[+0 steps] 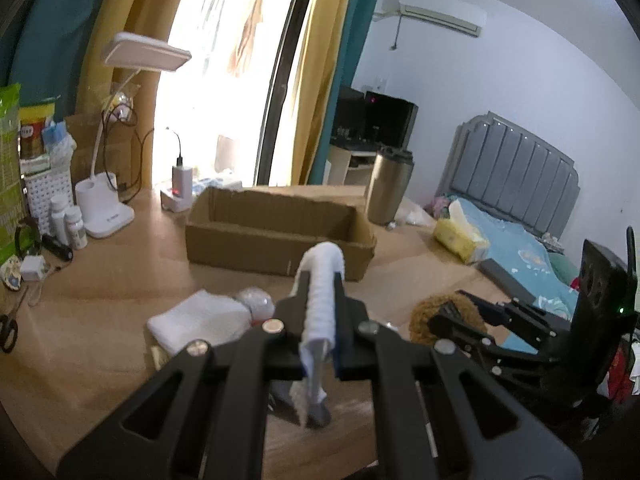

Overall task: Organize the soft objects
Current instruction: 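Carry the plush into the cardboard box with the right tool while the left tool carries the towel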

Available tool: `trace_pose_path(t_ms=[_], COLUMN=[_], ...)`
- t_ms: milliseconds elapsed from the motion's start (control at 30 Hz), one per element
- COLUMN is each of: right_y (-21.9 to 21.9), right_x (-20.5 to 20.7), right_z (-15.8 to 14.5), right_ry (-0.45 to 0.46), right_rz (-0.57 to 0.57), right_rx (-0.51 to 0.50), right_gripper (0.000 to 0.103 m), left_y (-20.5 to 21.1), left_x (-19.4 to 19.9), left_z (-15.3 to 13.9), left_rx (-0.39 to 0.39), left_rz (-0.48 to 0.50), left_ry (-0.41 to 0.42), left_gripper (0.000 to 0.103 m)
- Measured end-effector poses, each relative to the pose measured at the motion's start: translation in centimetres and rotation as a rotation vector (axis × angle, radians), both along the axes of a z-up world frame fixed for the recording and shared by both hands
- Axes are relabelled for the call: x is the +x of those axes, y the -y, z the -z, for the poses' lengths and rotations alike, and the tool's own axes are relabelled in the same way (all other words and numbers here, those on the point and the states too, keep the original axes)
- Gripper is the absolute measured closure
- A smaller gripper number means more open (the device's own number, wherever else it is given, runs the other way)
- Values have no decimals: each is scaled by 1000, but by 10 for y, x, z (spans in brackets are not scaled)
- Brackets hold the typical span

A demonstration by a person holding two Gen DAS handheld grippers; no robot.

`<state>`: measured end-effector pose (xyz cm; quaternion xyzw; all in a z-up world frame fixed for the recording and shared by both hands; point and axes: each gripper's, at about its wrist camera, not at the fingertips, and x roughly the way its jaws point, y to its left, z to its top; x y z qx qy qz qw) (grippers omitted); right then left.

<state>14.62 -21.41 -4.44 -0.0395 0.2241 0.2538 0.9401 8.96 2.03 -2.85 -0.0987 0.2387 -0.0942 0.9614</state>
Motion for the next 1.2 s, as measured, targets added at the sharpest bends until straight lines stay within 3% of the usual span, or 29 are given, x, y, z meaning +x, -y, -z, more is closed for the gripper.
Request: trace_pose_path(t_ms=[633, 1200], right_y=[-3, -30], right_x=[61, 127], right_z=[-28, -30], right_ry=[24, 7], right_rz=[5, -10], right_rx=[37, 25], right_gripper=[58, 58], left_y=[-25, -68], left_x=[54, 137], left_z=[-51, -42], left_rx=[24, 30], left_rz=[-26, -64], left_ry=[71, 36], left_gripper=[96, 95])
